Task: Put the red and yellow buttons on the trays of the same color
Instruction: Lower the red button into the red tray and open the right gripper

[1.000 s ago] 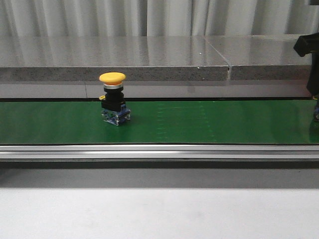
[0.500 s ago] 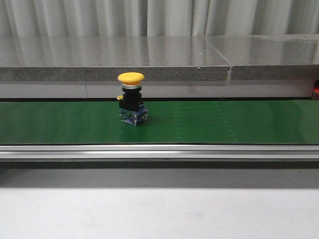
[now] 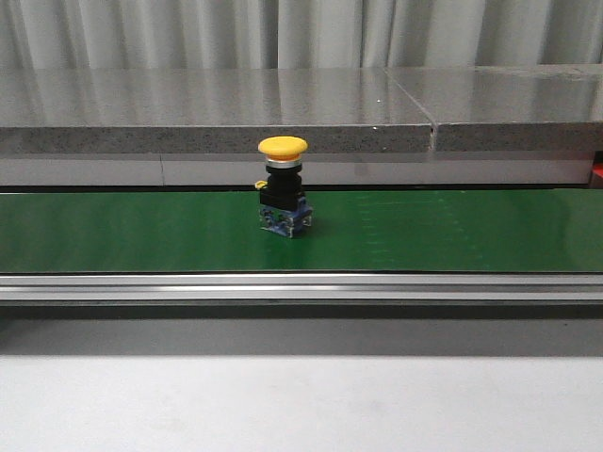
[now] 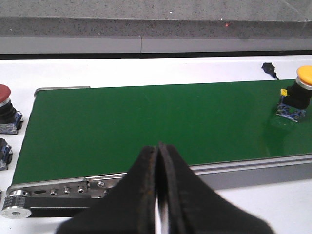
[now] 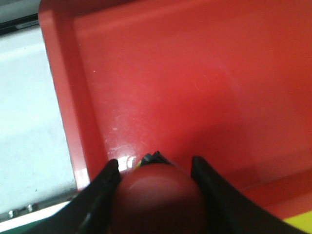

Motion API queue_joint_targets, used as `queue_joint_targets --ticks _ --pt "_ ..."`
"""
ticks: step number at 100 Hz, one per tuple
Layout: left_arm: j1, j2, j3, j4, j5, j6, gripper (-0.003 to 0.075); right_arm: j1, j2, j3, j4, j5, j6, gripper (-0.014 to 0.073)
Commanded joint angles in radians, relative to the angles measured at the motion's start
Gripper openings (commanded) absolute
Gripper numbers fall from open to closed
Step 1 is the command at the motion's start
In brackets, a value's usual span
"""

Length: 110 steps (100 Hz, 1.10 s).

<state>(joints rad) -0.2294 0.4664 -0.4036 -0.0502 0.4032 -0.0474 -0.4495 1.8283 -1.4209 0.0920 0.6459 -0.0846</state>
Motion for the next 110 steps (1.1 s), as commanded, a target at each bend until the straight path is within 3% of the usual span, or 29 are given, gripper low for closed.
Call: queue_joint_targets --ticks 1,78,87,102,110 --pt "-0.006 0.004 -0.026 -0.001 -0.075 -0.009 -0.0019 -0.006 -0.015 -0.034 0.011 -0.104 -0.010 0.0068" --pt "-0.006 0.004 -0.026 -0.001 -0.075 -0.009 -0.0019 -0.006 0.109 -0.034 0.059 -0.139 -0.010 0.0092" --pt "-0.006 0.004 -0.026 -0.001 -0.075 -0.009 -0.0019 -0.006 0.109 -0.034 0.059 -0.129 -0.010 0.0185" --pt "-0.006 0.004 -0.026 -0.001 -0.075 -0.009 -0.0019 -0.006 0.109 -0.034 0.058 -0.121 -0.010 0.0458" --pt "-0.006 0.004 -0.026 -0.001 -0.075 -0.009 -0.0019 -0.006 0.105 -0.035 0.058 -0.128 -0.010 0.0551"
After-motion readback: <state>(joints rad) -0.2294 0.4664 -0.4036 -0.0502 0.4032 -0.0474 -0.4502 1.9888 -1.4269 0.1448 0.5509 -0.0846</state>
